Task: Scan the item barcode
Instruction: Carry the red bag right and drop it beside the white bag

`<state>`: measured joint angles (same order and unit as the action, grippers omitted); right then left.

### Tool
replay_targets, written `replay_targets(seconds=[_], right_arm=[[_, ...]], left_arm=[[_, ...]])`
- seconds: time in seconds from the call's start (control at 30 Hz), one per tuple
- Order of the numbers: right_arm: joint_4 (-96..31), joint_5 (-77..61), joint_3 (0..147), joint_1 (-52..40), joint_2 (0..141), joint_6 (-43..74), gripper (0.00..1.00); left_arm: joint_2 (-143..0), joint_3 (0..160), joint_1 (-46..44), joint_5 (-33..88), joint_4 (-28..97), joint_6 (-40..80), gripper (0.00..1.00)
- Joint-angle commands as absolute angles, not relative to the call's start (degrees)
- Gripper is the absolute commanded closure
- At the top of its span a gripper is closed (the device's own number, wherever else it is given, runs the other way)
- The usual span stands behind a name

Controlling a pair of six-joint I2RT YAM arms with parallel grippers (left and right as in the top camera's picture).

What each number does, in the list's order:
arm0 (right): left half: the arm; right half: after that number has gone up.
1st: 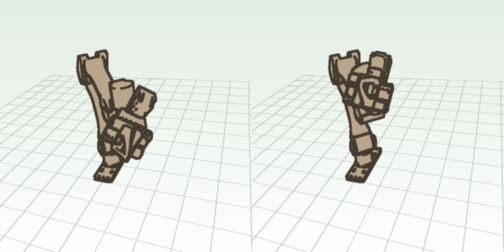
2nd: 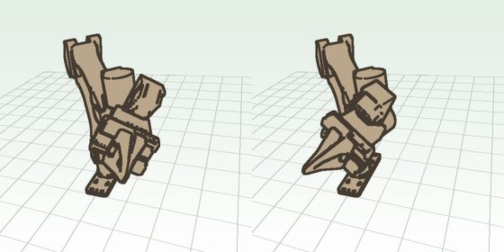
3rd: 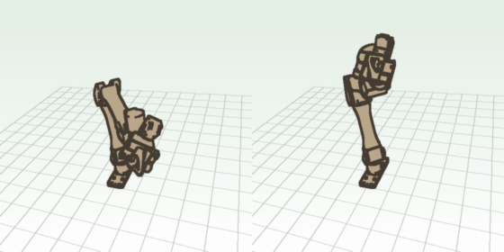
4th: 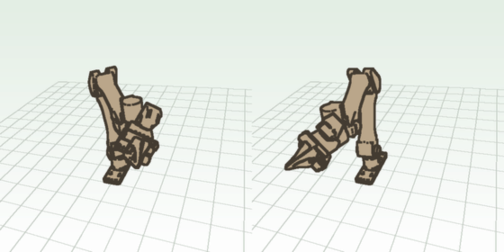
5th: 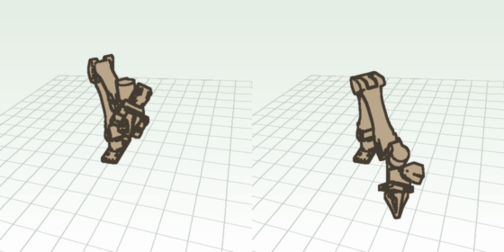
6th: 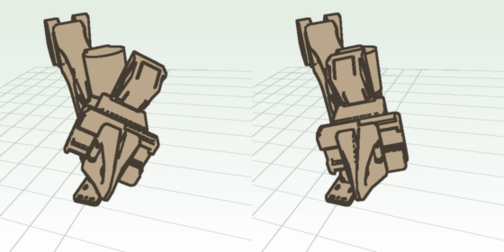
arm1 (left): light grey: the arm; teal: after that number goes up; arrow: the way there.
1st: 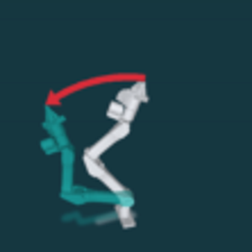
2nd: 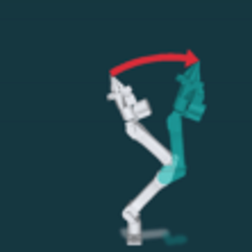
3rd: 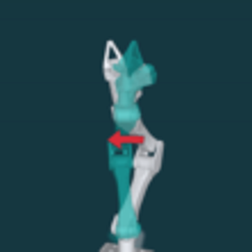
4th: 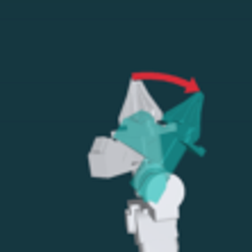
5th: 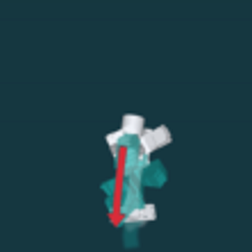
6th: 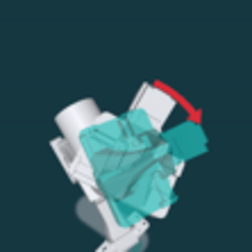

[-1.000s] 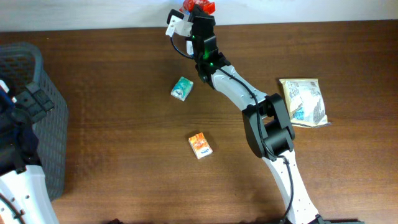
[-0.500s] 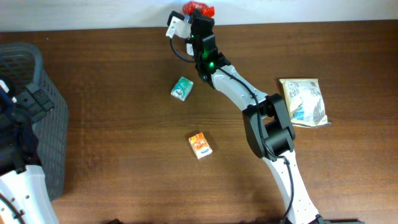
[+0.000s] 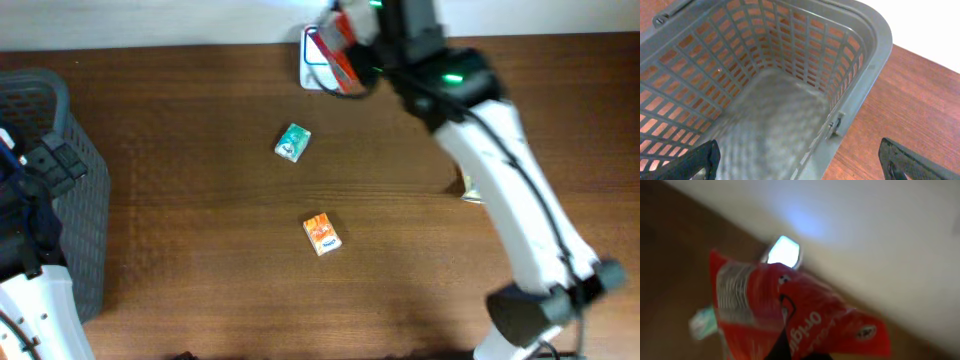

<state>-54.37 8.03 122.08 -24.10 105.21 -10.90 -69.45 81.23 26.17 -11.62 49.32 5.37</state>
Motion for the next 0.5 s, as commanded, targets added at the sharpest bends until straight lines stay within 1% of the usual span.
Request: replay_targets(seconds=[0.0, 0.07, 0.13, 0.2, 0.4, 0.43, 0.47], right_arm=[[-68.7, 0.5, 121.6, -18.1, 105.4, 4.2, 0.96], [-74.5, -0.5, 119.8, -14.9, 106.3, 5.1, 0.96], [-76.5, -0.4, 116.0, -11.3, 107.3, 5.3, 0.96], [-74.5, -0.4, 110.1, -7.0, 108.2, 6.4, 0.96], [-61.9, -0.4, 93.0, 3.8, 111.1, 6.5, 0.95], [-60.4, -0.5, 91.5, 4.7, 111.2, 6.5, 0.76], [-59.2, -0.5, 90.3, 5.4, 111.2, 6.5, 0.64]], left_arm=[[-69.4, 81.4, 26.4, -11.8, 49.2, 4.6, 0.01], [-69.4, 81.4, 26.4, -11.8, 49.2, 4.6, 0.01], [-69.4, 81.4, 26.4, -11.8, 49.2, 4.6, 0.01], [-69.4, 81.4, 26.4, -11.8, 49.2, 4.6, 0.01], [-69.4, 81.4, 26.4, -11.8, 49.2, 4.6, 0.01], [-69.4, 81.4, 26.4, -11.8, 49.2, 4.6, 0.01], [-69.4, 81.4, 26.4, -11.8, 49.2, 4.6, 0.01]])
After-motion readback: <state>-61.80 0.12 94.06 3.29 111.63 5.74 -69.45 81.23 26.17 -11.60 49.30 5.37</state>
